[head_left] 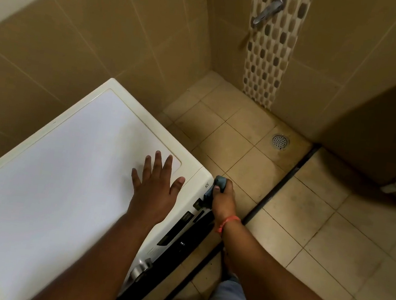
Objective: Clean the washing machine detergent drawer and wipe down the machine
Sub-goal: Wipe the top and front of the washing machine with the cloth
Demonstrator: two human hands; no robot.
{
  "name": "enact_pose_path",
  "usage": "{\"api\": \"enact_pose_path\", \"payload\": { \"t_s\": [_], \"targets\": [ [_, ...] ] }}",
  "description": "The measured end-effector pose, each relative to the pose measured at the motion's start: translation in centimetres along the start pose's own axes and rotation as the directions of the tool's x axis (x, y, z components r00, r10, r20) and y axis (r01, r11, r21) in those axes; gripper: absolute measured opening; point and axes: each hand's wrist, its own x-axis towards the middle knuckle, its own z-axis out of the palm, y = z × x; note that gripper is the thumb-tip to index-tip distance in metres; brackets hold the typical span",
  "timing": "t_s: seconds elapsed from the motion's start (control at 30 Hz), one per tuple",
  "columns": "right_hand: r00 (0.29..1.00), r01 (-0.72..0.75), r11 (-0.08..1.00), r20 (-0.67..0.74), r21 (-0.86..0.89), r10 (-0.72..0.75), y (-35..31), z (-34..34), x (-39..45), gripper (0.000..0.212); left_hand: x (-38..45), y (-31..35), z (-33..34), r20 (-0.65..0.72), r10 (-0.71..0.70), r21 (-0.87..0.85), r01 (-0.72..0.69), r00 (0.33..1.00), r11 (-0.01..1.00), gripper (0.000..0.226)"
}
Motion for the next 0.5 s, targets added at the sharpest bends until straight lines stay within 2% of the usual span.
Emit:
{"api": "enact_pose_path", "payload": {
  "t_s": [0.13, 0.23, 0.3, 0.37, 0.5],
  "targets": [
    [0.956, 0.277, 0.958, -0.081, -0.075, -0.283, -1.7, 0.7, -2.6, 0.029, -1.4, -1.8, 0.6, 0.01, -0.008, 0.008, 0.008, 1.0, 1.0, 0.082],
    [0.892, 0.422, 0.871, -0.059, -0.251, -0.449, -2.4, 1.8, -4.7, 0.029, -2.8, -3.5, 1.0, 0.009, -0.001, 0.022, 0.001, 1.0, 1.0, 0.081],
    [0.835, 0.488, 0.759, -0.023, -0.43, -0.55, -1.8, 3.0, -6.4, 0.026, -4.0, -4.6, 1.2, 0.007, 0.001, 0.013, -0.001, 1.0, 1.0, 0.082],
    [0.809, 0.501, 0.686, 0.004, -0.528, -0.588, -1.2, 4.4, -8.6, 0.025, -5.4, -5.9, 1.4, 0.008, -0.003, 0.001, 0.003, 1.0, 1.0, 0.082],
    [0.789, 0.533, 0.601, 0.093, -0.596, -0.608, 0.5, 6.8, -13.3, 0.03, -8.1, -8.8, 1.9, 0.009, -0.021, 0.006, 0.021, 1.0, 1.0, 0.08]
  ]
}}
